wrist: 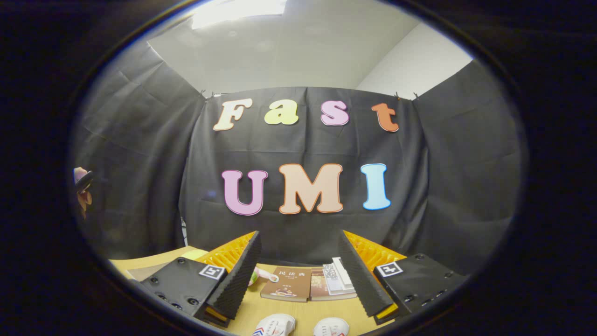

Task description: Open the storage box then place both shoes into the box .Put the left shoe in first, then the right shoe, with the right side of both shoes facing outward in a uniform manner.

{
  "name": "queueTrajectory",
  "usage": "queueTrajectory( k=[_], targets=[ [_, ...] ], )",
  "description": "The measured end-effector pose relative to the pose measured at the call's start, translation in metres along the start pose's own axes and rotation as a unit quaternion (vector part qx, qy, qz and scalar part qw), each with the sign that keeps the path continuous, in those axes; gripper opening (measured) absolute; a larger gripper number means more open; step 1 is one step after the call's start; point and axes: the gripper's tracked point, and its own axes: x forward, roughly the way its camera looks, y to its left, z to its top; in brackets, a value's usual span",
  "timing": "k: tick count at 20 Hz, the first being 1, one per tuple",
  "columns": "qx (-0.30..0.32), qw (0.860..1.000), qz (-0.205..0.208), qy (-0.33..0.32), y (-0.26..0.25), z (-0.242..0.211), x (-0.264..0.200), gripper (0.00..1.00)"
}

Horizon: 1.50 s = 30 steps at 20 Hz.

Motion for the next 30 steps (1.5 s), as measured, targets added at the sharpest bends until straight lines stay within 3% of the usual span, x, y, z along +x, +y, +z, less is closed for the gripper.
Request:
queueTrajectory(
  k=[9, 16, 20, 26, 28, 30],
  targets=[
    [0.003, 1.0, 0.018, 0.009, -0.007, -0.007, 0.001, 1.0],
    [0.093, 0.987, 0.103, 0.081, 0.037, -0.06, -0.009, 1.0],
    [0.175, 0.963, 0.143, 0.146, 0.065, -0.099, -0.021, 1.0],
    [0.285, 0.914, 0.172, 0.231, 0.1, -0.157, -0.042, 0.98],
    [0.312, 0.896, 0.184, 0.258, 0.112, -0.17, -0.05, 0.98],
    [0.356, 0.866, 0.204, 0.287, 0.129, -0.183, -0.057, 0.98]
  ],
)
